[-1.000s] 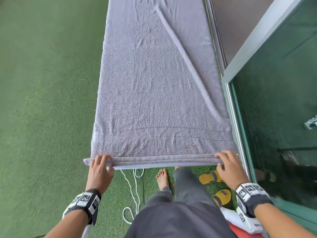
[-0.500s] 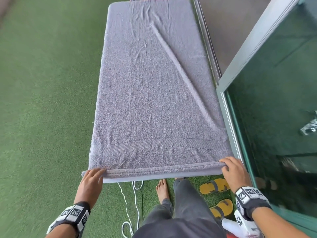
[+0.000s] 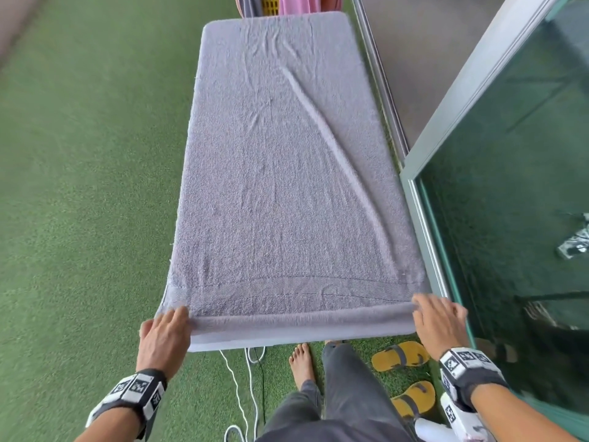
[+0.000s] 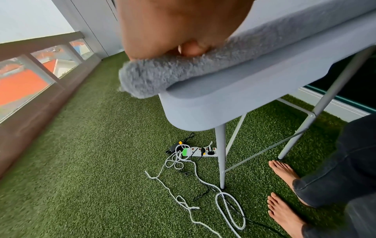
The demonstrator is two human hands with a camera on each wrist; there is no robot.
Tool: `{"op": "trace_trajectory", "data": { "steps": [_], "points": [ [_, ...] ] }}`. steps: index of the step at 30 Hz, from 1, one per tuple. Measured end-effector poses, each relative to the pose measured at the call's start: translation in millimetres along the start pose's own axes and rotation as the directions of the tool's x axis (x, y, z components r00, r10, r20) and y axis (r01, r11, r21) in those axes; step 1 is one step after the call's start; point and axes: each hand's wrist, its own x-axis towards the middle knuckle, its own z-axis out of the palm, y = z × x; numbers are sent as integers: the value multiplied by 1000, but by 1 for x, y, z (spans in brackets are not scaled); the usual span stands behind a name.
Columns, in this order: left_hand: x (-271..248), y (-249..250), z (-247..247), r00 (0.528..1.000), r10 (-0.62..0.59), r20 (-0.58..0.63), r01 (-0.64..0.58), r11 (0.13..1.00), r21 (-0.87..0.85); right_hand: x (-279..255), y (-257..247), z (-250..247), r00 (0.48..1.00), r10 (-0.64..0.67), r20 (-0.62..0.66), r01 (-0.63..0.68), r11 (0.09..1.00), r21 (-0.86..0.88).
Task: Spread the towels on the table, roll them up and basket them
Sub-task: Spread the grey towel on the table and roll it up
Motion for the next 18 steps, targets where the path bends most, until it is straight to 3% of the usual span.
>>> {"op": "trace_trajectory", "data": {
  "steps": [3, 4, 8, 13, 18],
  "points": [
    [2, 10, -1, 986, -158, -58, 158, 987, -8, -1, -4, -7, 991, 83, -100, -84, 996, -5],
    [1, 14, -1, 985, -160, -67, 158, 987, -34, -2, -5, -7, 991, 70, -113, -70, 998, 7],
    [-18, 20, 12, 999, 53, -11, -54, 991, -126, -16, -7, 9, 996, -78, 39, 71, 986, 152],
    [-15, 12, 13, 1000, 17, -25, -20, 992, -122, -15, 3, 4, 998, -5, 69, -3, 993, 118],
    [-1, 1, 14, 993, 72, -93, -84, 988, -128, 1, 0, 1, 997, 77, 13, -78, 962, 262]
  ]
}}
